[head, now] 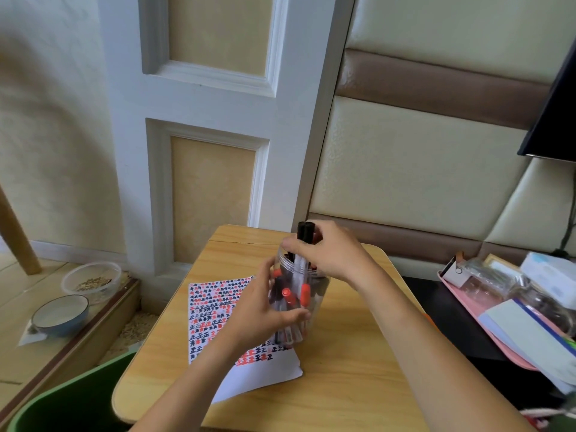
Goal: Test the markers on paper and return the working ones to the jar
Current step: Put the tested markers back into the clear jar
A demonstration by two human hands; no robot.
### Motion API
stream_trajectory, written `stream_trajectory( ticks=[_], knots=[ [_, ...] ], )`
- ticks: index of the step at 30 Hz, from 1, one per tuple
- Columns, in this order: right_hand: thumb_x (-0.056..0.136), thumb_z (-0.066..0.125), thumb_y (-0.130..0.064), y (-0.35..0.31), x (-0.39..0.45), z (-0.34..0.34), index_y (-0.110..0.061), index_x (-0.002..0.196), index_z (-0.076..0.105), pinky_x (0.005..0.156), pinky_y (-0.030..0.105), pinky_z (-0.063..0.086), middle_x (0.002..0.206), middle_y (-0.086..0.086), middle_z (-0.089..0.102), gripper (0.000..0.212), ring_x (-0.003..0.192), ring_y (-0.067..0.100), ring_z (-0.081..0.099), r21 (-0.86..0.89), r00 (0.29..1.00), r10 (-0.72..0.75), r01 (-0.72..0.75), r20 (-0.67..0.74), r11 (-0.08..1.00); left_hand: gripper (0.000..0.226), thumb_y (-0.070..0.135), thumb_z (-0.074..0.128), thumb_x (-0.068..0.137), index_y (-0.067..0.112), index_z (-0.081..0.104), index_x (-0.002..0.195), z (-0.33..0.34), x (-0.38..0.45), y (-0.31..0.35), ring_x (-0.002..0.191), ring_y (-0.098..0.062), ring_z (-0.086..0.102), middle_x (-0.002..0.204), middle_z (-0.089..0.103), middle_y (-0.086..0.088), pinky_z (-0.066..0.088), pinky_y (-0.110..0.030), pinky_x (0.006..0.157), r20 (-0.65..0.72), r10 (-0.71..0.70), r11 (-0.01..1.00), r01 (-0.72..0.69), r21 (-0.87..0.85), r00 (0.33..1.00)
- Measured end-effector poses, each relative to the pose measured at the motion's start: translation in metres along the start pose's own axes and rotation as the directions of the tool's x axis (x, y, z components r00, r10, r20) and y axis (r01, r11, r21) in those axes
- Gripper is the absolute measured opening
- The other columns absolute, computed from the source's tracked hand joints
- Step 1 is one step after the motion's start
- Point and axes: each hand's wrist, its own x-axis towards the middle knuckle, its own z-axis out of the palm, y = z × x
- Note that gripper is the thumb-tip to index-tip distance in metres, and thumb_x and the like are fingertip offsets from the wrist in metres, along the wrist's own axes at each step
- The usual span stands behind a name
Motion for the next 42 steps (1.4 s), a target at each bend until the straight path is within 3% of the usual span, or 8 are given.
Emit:
stream_trajectory(
  ticks=[5,12,18,24,28,31,37,42],
  knots=[
    [0.09,0.07,-0.051,0.005,0.005,0.007,-0.026,0.081,0.066,0.065,0.022,0.037,0.088,-0.007,0.066,0.027,0.084,0.004,0.059,-0.04,0.941,-0.212,0.209,-0.262,0.977,0.093,0.025,0.092,0.072,0.049,0.03,0.136,0.002,-0.001,0.004,0.104,0.019,0.059,0.119,0.062,0.022,0.043,0.001,0.076,-0.001,0.032,0.999,-0.032,0.027,0.999],
    [0.106,0.043,-0.044,-0.006,-0.003,-0.004,-0.018,0.104,0.044,0.074,0.036,0.039,0.108,0.0,0.052,0.026,0.098,0.021,0.051,-0.311,0.985,-0.069,0.116,0.16,0.943,0.097,0.044,0.091,0.066,0.055,0.027,0.137,0.001,-0.001,0.002,0.115,0.015,0.056,0.128,0.058,0.024,0.048,-0.005,0.086,-0.008,0.014,0.999,-0.014,0.046,1.0],
    [0.109,0.036,-0.035,-0.011,-0.007,-0.001,-0.016,0.099,0.041,0.063,0.039,0.044,0.092,0.004,0.054,0.023,0.076,0.019,0.053,-0.409,0.988,-0.052,0.109,0.147,0.906,0.092,0.045,0.091,0.069,0.059,0.026,0.132,0.001,-0.003,0.002,0.109,0.023,0.053,0.122,0.056,0.03,0.047,-0.002,0.079,-0.009,0.016,0.999,-0.015,0.049,1.0],
    [0.108,0.033,-0.023,-0.014,-0.002,0.008,-0.01,0.084,0.061,0.075,0.04,0.05,0.095,0.012,0.063,0.039,0.091,0.03,0.059,-0.554,0.973,0.041,0.094,0.225,0.827,0.093,0.039,0.092,0.07,0.049,0.03,0.139,0.001,-0.003,0.001,0.11,0.014,0.058,0.126,0.061,0.022,0.051,-0.008,0.082,-0.002,0.021,0.999,-0.021,0.041,1.0],
    [0.101,0.045,-0.038,-0.003,-0.001,0.018,-0.014,0.078,0.057,0.066,0.037,0.045,0.091,0.008,0.063,0.035,0.083,0.028,0.058,-0.415,0.998,-0.055,0.038,-0.03,0.909,0.092,0.042,0.092,0.07,0.047,0.031,0.139,0.001,-0.003,-0.001,0.109,0.009,0.062,0.121,0.063,0.024,0.055,-0.021,0.091,-0.016,0.025,0.999,-0.024,0.037,1.0],
    [0.099,0.057,-0.039,0.003,-0.004,0.021,-0.018,0.086,0.058,0.064,0.033,0.043,0.09,-0.003,0.057,0.025,0.08,0.018,0.055,-0.385,0.938,-0.268,0.169,-0.221,0.908,0.095,0.044,0.092,0.069,0.044,0.031,0.142,0.001,-0.002,0.0,0.111,0.007,0.062,0.123,0.063,0.022,0.054,-0.024,0.094,-0.019,0.033,0.998,-0.032,0.05,0.999],
    [0.104,0.037,-0.059,0.009,-0.001,0.022,-0.017,0.064,0.051,0.069,0.043,0.05,0.075,0.002,0.056,0.059,0.073,0.023,0.058,-0.377,0.969,-0.239,0.198,-0.063,0.905,0.09,0.037,0.092,0.071,0.043,0.032,0.139,0.002,0.0,-0.001,0.109,0.008,0.062,0.121,0.064,0.021,0.051,-0.01,0.084,-0.005,0.025,0.999,-0.024,0.044,1.0],
    [0.105,0.029,-0.059,0.0,-0.002,0.016,-0.03,0.114,0.073,0.073,0.037,0.044,0.092,0.0,0.056,0.054,0.091,0.026,0.058,-0.483,0.98,-0.196,0.184,0.025,0.856,0.091,0.038,0.091,0.071,0.042,0.031,0.139,0.002,0.0,-0.001,0.111,0.008,0.062,0.122,0.064,0.021,0.048,-0.009,0.088,-0.01,0.015,0.999,-0.014,0.043,1.0]
  ],
)
